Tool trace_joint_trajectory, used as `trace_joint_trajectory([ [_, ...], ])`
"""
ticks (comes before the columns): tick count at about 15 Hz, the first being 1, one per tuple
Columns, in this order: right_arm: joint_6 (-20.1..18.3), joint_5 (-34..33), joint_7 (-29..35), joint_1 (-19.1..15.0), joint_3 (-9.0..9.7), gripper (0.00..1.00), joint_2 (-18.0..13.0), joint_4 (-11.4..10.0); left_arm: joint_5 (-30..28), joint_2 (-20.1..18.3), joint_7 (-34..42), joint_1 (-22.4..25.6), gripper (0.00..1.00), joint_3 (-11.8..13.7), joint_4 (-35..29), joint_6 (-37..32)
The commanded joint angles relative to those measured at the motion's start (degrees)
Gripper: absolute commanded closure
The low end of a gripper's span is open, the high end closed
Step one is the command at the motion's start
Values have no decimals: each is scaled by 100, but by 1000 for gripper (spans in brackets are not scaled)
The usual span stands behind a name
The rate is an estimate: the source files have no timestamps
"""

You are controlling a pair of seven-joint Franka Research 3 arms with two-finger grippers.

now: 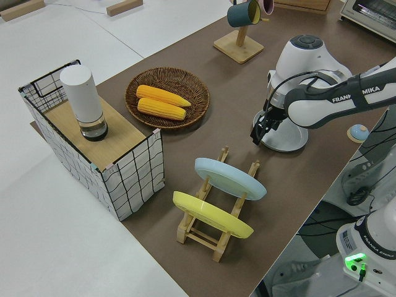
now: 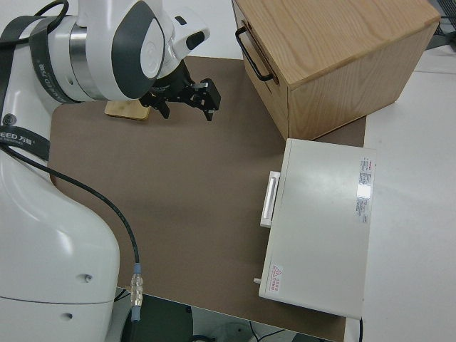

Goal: Pick gray plate from table and place it on lower plate rack with left arm
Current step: 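Grasp the gray plate rim with the left gripper and lift it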

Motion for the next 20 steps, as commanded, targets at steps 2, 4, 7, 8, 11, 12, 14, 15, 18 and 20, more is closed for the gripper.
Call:
trace_joint_trajectory([
  [2,-5,15,22,41,-34,17,2,37,-52,94,-67,-134,104,51,-125,295],
  [4,-5,15,22,41,-34,17,2,37,-52,86,-67,-134,323,51,-125,287],
  [7,-14,15,22,41,-34,17,2,37,-52,94,-67,-134,813,51,-125,295],
  [8,-5,15,22,41,-34,17,2,37,-52,94,-67,-134,968,51,-125,287],
  [11,-5,15,22,41,-34,17,2,37,-43,112,-67,-134,1000,60,-125,287],
  [12,-5,15,22,41,-34,17,2,37,-52,121,-67,-134,1000,51,-125,287],
  [14,-5,15,22,41,-34,17,2,37,-44,156,-58,-134,1000,51,-116,287],
  [15,-14,15,22,41,-34,17,2,37,-52,147,-66,-160,1000,51,-116,287],
  [18,-5,15,22,41,-34,17,2,37,-52,59,-84,-160,1000,60,-81,181],
  [20,-5,15,22,41,-34,17,2,37,-52,-11,-172,-160,1000,60,-46,59],
])
